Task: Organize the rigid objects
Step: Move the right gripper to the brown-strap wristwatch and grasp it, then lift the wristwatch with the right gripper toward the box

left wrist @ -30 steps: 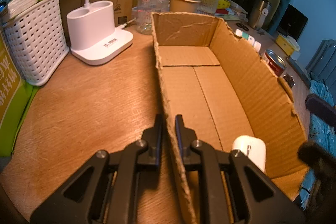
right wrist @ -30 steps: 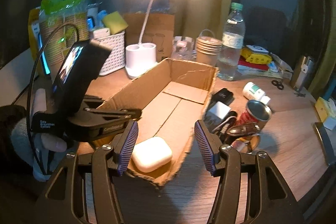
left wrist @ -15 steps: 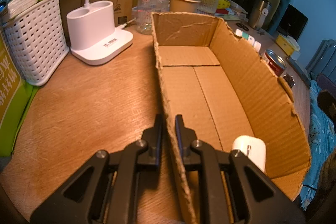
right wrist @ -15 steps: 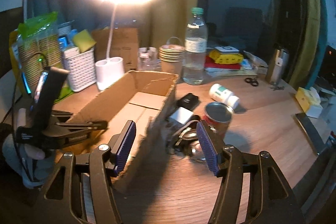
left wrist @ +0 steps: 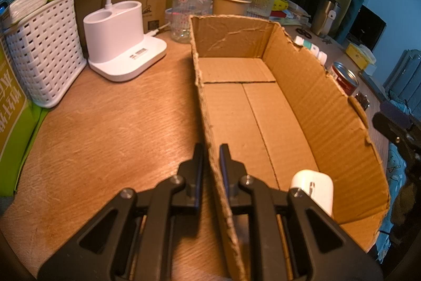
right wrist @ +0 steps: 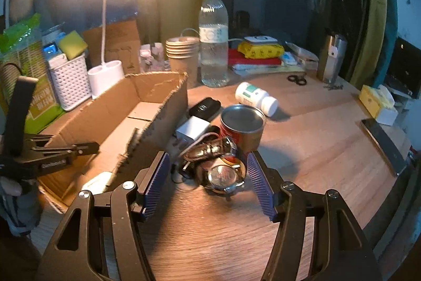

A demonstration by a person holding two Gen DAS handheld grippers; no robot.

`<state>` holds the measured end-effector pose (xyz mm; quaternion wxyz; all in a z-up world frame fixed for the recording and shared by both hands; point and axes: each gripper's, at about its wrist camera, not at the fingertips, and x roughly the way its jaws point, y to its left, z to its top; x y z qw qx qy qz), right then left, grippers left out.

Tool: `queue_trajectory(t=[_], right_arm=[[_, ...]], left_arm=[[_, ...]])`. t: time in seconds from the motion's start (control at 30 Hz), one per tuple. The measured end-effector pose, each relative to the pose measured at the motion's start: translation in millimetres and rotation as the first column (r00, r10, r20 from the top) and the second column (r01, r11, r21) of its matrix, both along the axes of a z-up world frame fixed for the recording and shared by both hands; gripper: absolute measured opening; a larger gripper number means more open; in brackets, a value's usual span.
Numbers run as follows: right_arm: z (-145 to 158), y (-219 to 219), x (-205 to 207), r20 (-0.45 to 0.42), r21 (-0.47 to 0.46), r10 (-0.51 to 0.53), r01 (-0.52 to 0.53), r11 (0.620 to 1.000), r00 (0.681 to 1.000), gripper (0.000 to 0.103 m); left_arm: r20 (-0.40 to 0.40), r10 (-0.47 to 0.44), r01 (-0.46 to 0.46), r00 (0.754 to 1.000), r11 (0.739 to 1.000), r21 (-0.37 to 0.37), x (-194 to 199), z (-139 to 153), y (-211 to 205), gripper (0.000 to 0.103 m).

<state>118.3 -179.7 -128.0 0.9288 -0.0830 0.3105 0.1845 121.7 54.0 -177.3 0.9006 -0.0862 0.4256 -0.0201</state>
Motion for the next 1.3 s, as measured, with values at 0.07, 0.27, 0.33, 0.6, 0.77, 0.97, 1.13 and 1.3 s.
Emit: queue_trajectory(t=[0.07,0.27,0.33,0.6,0.77,0.97,1.13,1.3], right_arm=[[-3.8,-1.7,2.9,-0.009,-0.002,-0.006,0.006,1.000,1.000,0.065],[-13.4,-4.7,13.2,-0.040,-0.002,-0.018,0.018,1.000,0.999,0.065],[-17.0,-4.2,16.2,-0.053,-0.003,-0.015,0.015,1.000,0.998,0.065],[-26.6,-6.5,32.7,-0.123,0.041,-0.016,0.021,0.999,0.992,0.065],[-30.4,-7.9,40.8,-0.155,0.050,-0.027,0.035,0.998,0.988,0.065],[-34.7,-6.8,50.0,-0.200,0.056,-0.023,0.035,0.998,0.979,0.065],[-38.0,-4.4,54.3,-0.221,0.046,-0.025,0.036,0.998,0.975,0.065],[-40.7,-2.2,55.3,-0.228,0.029,-0.029,0.037,0.999,0.973,0.065]], left_arm=[[0.000,0.000,0.000,1.000,1.000,0.000,-0.1,0.0,-1.3,0.013],[-0.001,0.001,-0.001,1.000,1.000,0.002,-0.2,0.0,-1.7,0.013],[-0.001,0.001,-0.001,1.000,1.000,0.001,-0.2,0.0,-1.8,0.013],[-0.001,0.000,0.000,1.000,1.000,0.001,-0.2,0.0,-0.8,0.013],[-0.001,0.001,-0.001,1.000,1.000,0.002,-0.3,0.2,-2.0,0.013],[-0.001,0.001,-0.001,1.000,1.000,0.002,-0.2,0.3,-2.0,0.013],[-0.001,0.001,-0.001,1.000,1.000,0.002,-0.2,0.3,-2.1,0.013],[-0.001,0.001,-0.001,1.000,1.000,0.002,-0.2,0.4,-1.6,0.013]])
